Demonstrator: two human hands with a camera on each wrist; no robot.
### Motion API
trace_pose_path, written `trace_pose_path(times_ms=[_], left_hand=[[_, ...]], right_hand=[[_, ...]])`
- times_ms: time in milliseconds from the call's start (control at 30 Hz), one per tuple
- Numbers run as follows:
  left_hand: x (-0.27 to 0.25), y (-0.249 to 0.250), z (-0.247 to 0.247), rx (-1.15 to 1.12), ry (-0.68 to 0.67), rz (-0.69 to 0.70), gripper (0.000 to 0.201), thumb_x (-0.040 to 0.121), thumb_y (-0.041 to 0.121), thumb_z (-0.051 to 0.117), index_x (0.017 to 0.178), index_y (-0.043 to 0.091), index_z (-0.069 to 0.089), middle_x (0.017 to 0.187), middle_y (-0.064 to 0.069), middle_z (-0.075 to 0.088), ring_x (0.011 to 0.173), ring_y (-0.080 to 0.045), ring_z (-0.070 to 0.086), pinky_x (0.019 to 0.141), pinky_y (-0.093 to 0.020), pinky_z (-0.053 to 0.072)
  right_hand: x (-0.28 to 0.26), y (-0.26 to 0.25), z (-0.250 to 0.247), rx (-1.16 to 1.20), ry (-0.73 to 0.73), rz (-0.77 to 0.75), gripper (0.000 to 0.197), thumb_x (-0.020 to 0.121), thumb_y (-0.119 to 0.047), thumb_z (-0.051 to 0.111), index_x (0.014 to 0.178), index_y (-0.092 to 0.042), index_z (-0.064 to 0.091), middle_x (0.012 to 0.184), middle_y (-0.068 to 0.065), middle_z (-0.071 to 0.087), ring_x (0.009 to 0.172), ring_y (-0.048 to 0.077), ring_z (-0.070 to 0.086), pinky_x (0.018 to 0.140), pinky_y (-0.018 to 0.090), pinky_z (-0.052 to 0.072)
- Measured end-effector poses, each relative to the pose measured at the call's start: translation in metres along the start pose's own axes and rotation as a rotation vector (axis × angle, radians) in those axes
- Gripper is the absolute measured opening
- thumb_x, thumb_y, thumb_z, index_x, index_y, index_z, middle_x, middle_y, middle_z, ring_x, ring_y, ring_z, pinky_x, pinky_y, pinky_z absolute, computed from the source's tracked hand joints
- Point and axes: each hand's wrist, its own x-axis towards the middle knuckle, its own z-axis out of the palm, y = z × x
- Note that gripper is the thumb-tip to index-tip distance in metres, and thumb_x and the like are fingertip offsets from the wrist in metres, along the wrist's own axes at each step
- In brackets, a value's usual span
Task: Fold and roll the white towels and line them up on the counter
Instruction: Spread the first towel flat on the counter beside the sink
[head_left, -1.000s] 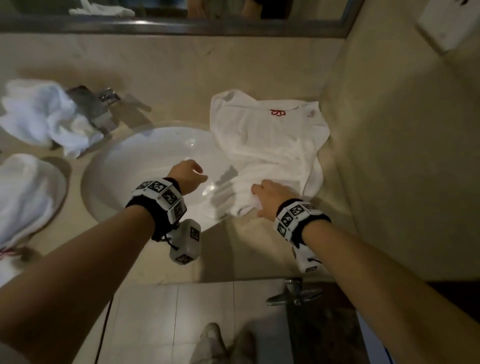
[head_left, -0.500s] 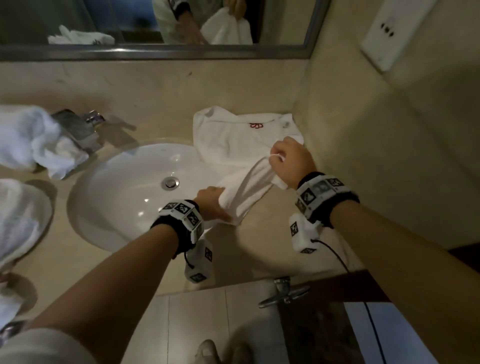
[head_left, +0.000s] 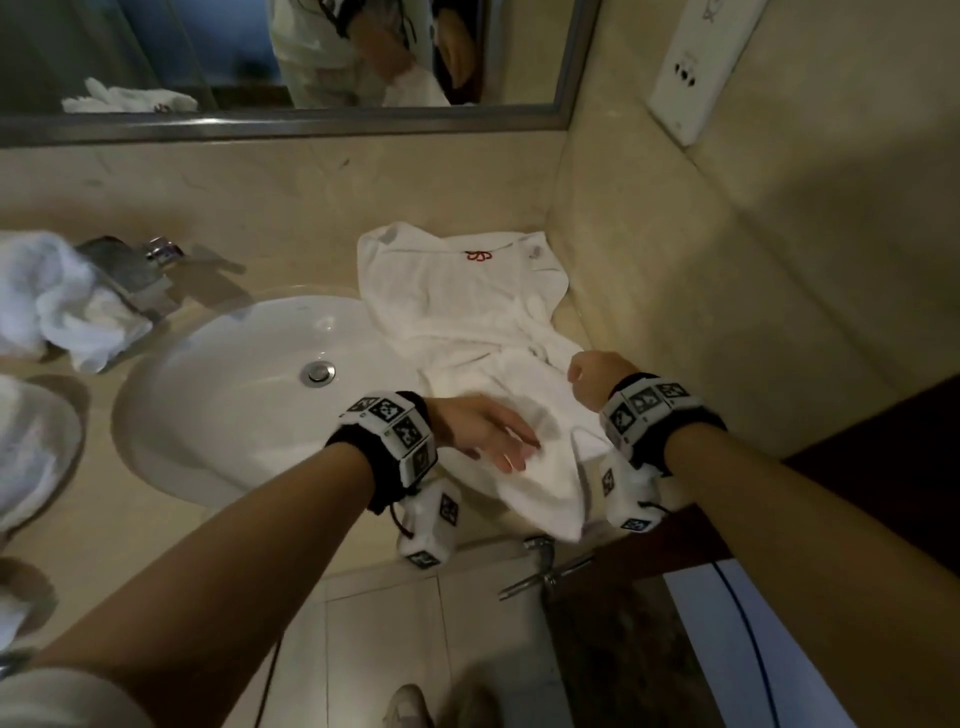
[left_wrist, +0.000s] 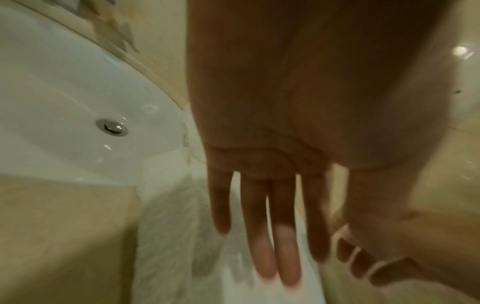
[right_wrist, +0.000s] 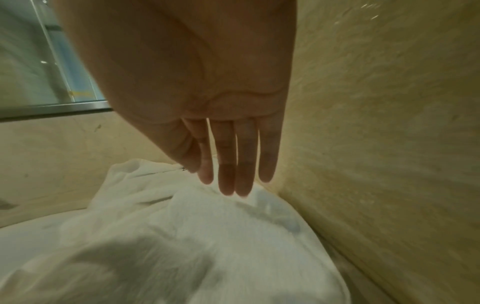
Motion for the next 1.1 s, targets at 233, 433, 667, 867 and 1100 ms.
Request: trace_pose_path(times_ms=[233, 433, 667, 867, 1100], left_hand=[[0.010, -0.078, -0.030, -0.057, 0.840, -0.263, 0.029, 0.086, 0.017, 0.059, 0.113, 0.008, 0.059, 0.113, -0.014, 0.064, 0.107, -0.031, 0.059, 0.085, -0.030, 0.045], [0.026, -0.123, -0.027, -0.218, 0.838, -0.309, 0.051, 0.083, 0.035, 0.065, 0.123, 0.009, 0.047, 0.115, -0.016, 0.064, 0.108, -0.032, 0.059, 0.096, -0.040, 0.047], [0.040, -0.114, -0.018, -0.365, 0.826, -0.237, 0.046, 0.080, 0.015, 0.064, 0.122, 0.011, 0.045, 0.110, -0.019, 0.062, 0.093, -0.031, 0.061, 0.085, -0.042, 0.052], [0.024, -0.092, -0.028, -0.086, 0.665, -0.194, 0.053, 0.088, 0.000, 0.042, 0.138, 0.020, 0.039, 0.117, -0.023, 0.057, 0.101, -0.036, 0.059, 0.082, -0.039, 0.050], [0.021, -0.051, -0.009, 0.599, 0.496, -0.164, 0.028, 0.087, 0.022, 0.055, 0.115, 0.022, 0.057, 0.134, -0.006, 0.036, 0.126, -0.030, 0.034, 0.102, -0.038, 0.036]], right_hand=[[-0.009, -0.013, 0.044, -0.045, -0.224, -0.110, 0.042, 0.094, -0.032, 0.052, 0.125, -0.003, 0.051, 0.130, 0.014, 0.053, 0.119, 0.029, 0.051, 0.099, 0.033, 0.042], [-0.009, -0.028, 0.095, 0.151, -0.320, -0.297, 0.048, 0.083, -0.043, 0.064, 0.118, -0.012, 0.052, 0.111, 0.008, 0.061, 0.098, 0.023, 0.059, 0.085, 0.030, 0.045], [-0.006, -0.072, 0.113, 0.150, -0.308, -0.402, 0.040, 0.084, -0.012, 0.062, 0.059, -0.021, 0.031, 0.061, -0.003, 0.038, 0.063, 0.018, 0.044, 0.055, 0.025, 0.032], [-0.024, -0.057, 0.067, 0.257, -0.324, -0.414, 0.038, 0.083, -0.005, 0.056, 0.058, -0.015, 0.029, 0.057, -0.002, 0.027, 0.052, 0.011, 0.027, 0.052, 0.024, 0.021], [-0.047, -0.014, -0.016, 0.294, -0.145, -0.322, 0.046, 0.082, 0.006, 0.049, 0.050, -0.016, 0.025, 0.054, -0.001, 0.025, 0.052, 0.011, 0.024, 0.052, 0.023, 0.019]])
